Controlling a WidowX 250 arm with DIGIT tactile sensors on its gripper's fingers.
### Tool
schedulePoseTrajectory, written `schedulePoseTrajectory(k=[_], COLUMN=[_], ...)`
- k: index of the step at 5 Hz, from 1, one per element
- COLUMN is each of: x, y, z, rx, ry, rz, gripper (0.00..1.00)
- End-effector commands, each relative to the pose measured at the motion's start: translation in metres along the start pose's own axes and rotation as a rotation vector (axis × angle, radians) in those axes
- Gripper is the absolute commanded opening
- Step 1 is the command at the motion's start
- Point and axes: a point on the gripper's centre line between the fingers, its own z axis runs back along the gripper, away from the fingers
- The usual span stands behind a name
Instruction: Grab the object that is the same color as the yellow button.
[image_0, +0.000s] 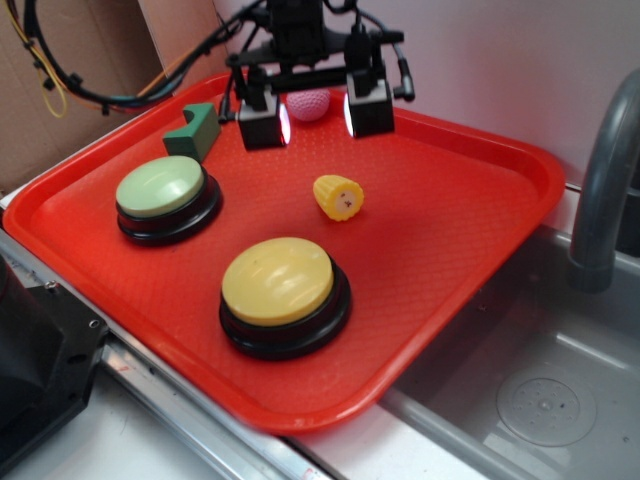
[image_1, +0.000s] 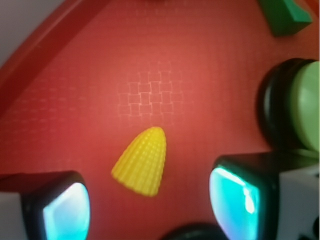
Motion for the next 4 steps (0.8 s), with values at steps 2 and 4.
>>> schedulePoseTrajectory(k=[2, 4], x=[-0.023, -0.022], y=[-0.009, -0.016], z=[-0.052, 0.014], rx=[-0.003, -0.013], ry=[0.039, -0.04], rz=[-0.026, -0.103], gripper=[0.0, 0.0])
